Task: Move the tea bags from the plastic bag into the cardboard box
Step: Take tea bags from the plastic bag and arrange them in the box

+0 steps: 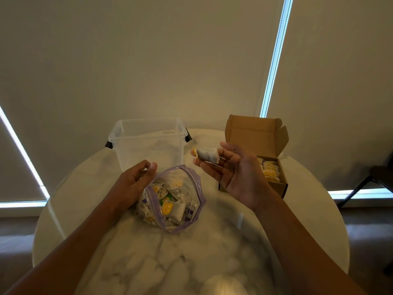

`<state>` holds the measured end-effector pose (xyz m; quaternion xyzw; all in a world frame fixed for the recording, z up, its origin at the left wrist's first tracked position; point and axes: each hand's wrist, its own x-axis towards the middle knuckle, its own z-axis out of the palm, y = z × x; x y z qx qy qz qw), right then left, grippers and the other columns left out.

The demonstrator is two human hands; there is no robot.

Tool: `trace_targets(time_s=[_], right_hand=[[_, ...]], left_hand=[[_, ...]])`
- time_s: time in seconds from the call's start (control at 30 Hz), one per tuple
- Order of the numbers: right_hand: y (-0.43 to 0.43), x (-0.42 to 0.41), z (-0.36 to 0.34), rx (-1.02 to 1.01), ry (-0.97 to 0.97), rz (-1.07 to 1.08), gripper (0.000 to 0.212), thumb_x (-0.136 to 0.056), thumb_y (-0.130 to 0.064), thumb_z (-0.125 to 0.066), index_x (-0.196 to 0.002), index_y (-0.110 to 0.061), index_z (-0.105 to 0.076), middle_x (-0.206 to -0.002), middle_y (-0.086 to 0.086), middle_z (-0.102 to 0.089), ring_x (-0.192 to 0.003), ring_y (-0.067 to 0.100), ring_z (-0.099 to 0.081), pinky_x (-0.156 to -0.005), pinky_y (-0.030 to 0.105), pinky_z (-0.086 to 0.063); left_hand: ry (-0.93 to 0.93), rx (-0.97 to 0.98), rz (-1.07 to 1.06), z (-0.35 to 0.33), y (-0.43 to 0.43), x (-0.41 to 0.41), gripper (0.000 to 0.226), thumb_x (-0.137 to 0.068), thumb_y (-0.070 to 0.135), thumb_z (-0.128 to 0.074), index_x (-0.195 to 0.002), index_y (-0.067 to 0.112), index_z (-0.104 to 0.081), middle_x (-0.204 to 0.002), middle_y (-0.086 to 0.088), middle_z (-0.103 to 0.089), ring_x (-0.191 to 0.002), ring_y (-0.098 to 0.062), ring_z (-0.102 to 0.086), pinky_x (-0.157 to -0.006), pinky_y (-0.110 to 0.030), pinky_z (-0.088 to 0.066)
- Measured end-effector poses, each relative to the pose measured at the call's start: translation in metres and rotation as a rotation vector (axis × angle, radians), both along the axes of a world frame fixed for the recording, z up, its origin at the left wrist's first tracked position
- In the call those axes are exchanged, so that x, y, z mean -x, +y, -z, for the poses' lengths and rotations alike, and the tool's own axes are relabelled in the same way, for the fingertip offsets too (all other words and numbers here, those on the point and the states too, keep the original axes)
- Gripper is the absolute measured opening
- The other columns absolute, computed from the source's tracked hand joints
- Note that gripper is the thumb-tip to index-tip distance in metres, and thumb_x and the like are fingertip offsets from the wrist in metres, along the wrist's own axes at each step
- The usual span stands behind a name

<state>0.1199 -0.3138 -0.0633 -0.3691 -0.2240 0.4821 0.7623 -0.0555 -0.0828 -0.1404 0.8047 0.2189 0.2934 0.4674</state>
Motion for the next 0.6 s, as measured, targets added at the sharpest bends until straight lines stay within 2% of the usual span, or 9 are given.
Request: trace_targets(time_s=[0.07, 0.13, 0.23, 0.33, 0.4, 0.5, 0.6], right_hand=[[0.004, -0.003, 0.003, 0.022, -0.062, 0.070, 0.036, -0.103, -0.026, -0.065, -0.120, 0.006, -0.068, -0.121, 0.026, -0.074, -0.109, 0.032, -0.076, -0.087, 0.028, -0.065], [0.008, -0.004, 0.006, 0.055, -0.144, 0.142, 0.032, -0.098, -0.020, -0.071, -0.120, 0.003, -0.070, -0.118, 0.023, -0.076, -0.105, 0.029, -0.077, -0.084, 0.027, -0.065], [0.009, -0.010, 0.012, 0.074, -0.208, 0.211, 0.051, -0.082, -0.013, -0.081, -0.130, -0.005, -0.065, -0.123, 0.017, -0.076, -0.111, 0.030, -0.076, -0.087, 0.032, -0.064], [0.007, -0.014, 0.012, 0.056, -0.234, 0.275, 0.060, -0.075, -0.011, -0.082, -0.133, -0.010, -0.067, -0.125, 0.013, -0.076, -0.112, 0.024, -0.076, -0.084, 0.028, -0.063], [0.006, -0.016, 0.010, 0.013, -0.238, 0.315, 0.051, -0.077, -0.011, -0.080, -0.127, -0.008, -0.072, -0.121, 0.011, -0.077, -0.109, 0.021, -0.076, -0.084, 0.028, -0.063], [0.003, -0.020, 0.010, -0.037, -0.242, 0.355, 0.031, -0.090, -0.009, -0.075, -0.121, -0.007, -0.074, -0.113, 0.007, -0.079, -0.104, 0.017, -0.076, -0.089, 0.030, -0.063], [0.001, -0.023, 0.010, -0.112, -0.316, 0.448, 0.029, -0.094, -0.019, -0.075, -0.123, -0.016, -0.073, -0.122, 0.003, -0.077, -0.118, 0.019, -0.072, -0.095, 0.034, -0.061]], left_hand=[[0.001, 0.003, -0.006, -0.001, -0.001, 0.000, 0.045, -0.107, 0.064, -0.050, -0.095, 0.024, -0.068, -0.083, 0.007, -0.076, -0.080, -0.009, -0.072, -0.081, -0.037, -0.056], [0.000, -0.007, -0.006, -0.001, 0.000, -0.001, 0.046, -0.106, 0.066, -0.050, -0.097, 0.024, -0.069, -0.084, 0.005, -0.076, -0.082, -0.011, -0.073, -0.083, -0.039, -0.057], [-0.006, -0.019, 0.002, 0.001, 0.004, -0.001, 0.057, -0.104, 0.076, -0.051, -0.100, 0.022, -0.068, -0.087, -0.007, -0.076, -0.082, -0.017, -0.071, -0.084, -0.046, -0.056], [-0.015, -0.003, 0.013, 0.003, 0.007, 0.000, 0.071, -0.096, 0.087, -0.052, -0.104, 0.018, -0.066, -0.093, -0.021, -0.072, -0.081, -0.023, -0.065, -0.084, -0.053, -0.056], [-0.004, -0.002, 0.013, 0.004, 0.008, 0.000, 0.070, -0.097, 0.085, -0.052, -0.104, 0.017, -0.066, -0.093, -0.021, -0.072, -0.082, -0.023, -0.066, -0.086, -0.059, -0.058], [-0.005, -0.005, 0.020, 0.007, 0.009, -0.001, 0.070, -0.097, 0.085, -0.052, -0.103, 0.017, -0.067, -0.091, -0.017, -0.073, -0.082, -0.020, -0.068, -0.082, -0.048, -0.055], [-0.008, -0.019, 0.030, 0.009, 0.011, -0.001, 0.066, -0.103, 0.079, -0.052, -0.105, 0.015, -0.067, -0.094, -0.019, -0.072, -0.084, -0.017, -0.067, -0.084, -0.044, -0.053]])
